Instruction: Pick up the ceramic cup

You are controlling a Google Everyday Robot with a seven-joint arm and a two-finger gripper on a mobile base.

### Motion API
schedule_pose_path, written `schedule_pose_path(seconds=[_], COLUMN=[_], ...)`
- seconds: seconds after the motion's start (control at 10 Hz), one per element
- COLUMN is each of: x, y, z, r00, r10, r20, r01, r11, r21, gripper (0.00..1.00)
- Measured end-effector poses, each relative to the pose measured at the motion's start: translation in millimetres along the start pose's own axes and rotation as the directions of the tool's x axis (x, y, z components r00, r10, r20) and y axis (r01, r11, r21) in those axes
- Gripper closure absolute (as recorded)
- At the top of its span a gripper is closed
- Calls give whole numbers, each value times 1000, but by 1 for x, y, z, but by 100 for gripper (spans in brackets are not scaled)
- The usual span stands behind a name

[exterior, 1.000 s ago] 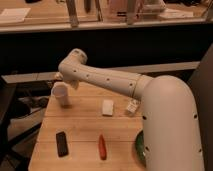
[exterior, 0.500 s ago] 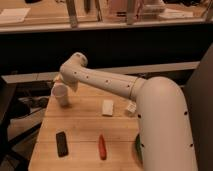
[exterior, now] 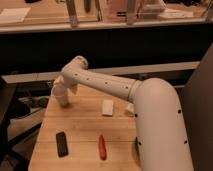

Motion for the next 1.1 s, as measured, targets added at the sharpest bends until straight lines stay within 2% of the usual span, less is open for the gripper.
schedule_pose_path(seconds=[1.1], x=[-21], y=[21], z=[39], r00=[999], r10=[-12], r20=[47], r01=[10], r11=[999], r21=[34], gripper=[20])
